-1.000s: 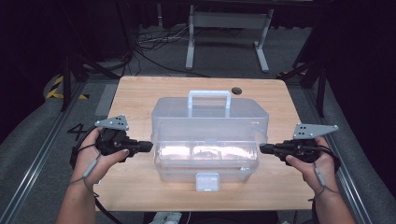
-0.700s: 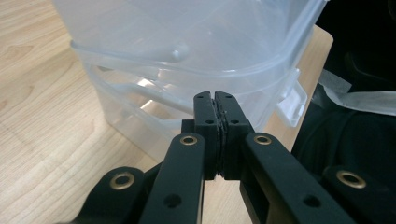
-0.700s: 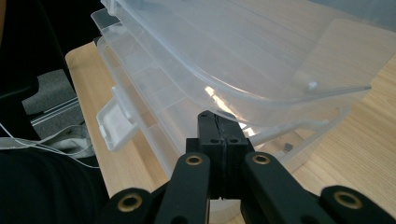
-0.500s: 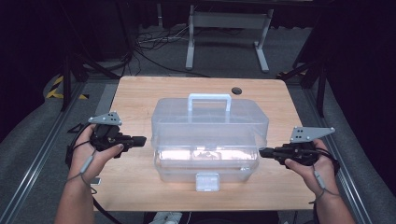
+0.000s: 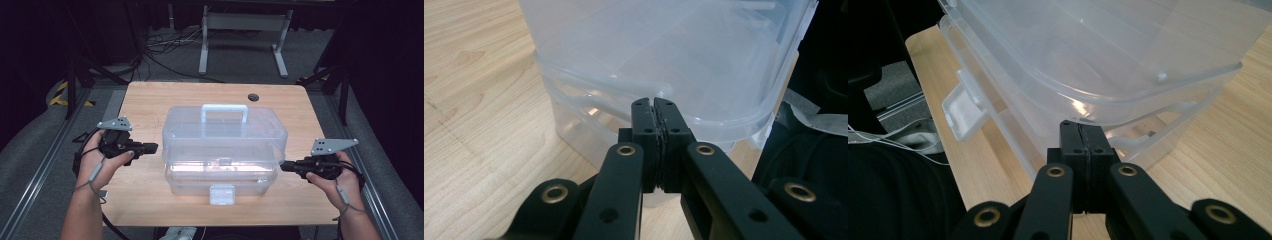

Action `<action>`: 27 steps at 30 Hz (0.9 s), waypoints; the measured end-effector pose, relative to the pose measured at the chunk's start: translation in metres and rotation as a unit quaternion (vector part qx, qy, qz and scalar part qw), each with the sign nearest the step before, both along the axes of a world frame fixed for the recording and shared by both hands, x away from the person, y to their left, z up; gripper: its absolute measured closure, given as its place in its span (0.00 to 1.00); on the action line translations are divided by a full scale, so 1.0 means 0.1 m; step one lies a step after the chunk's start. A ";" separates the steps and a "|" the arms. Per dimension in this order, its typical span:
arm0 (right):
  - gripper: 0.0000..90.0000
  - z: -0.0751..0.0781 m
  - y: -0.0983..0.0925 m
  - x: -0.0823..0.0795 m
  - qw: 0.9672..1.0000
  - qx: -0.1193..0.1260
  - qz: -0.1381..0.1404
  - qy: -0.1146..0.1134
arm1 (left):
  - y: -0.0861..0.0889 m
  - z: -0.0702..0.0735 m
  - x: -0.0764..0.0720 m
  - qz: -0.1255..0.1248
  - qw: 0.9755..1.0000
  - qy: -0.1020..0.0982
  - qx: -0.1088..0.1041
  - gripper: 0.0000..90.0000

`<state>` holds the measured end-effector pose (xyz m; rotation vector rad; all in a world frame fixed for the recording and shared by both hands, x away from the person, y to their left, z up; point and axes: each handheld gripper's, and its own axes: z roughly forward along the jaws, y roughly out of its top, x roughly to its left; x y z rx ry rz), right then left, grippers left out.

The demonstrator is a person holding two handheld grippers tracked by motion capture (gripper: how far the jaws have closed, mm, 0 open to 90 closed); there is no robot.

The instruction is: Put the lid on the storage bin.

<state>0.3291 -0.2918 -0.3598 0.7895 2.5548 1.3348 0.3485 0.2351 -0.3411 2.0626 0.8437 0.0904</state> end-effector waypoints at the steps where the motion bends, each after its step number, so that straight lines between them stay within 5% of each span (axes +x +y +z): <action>1: 1.00 0.00 0.00 0.00 1.000 -0.002 -0.001 0.000 | 0.00 0.00 0.00 0.003 1.000 0.001 -0.001 0.99; 13: 1.00 -0.03 0.02 -0.01 0.999 -0.046 0.006 0.001 | 0.01 -0.01 0.02 0.003 1.000 0.000 0.002 0.98; 27: 1.00 -0.10 0.05 0.01 0.996 -0.083 0.030 0.028 | 0.00 -0.01 0.02 0.003 1.000 0.004 0.005 0.98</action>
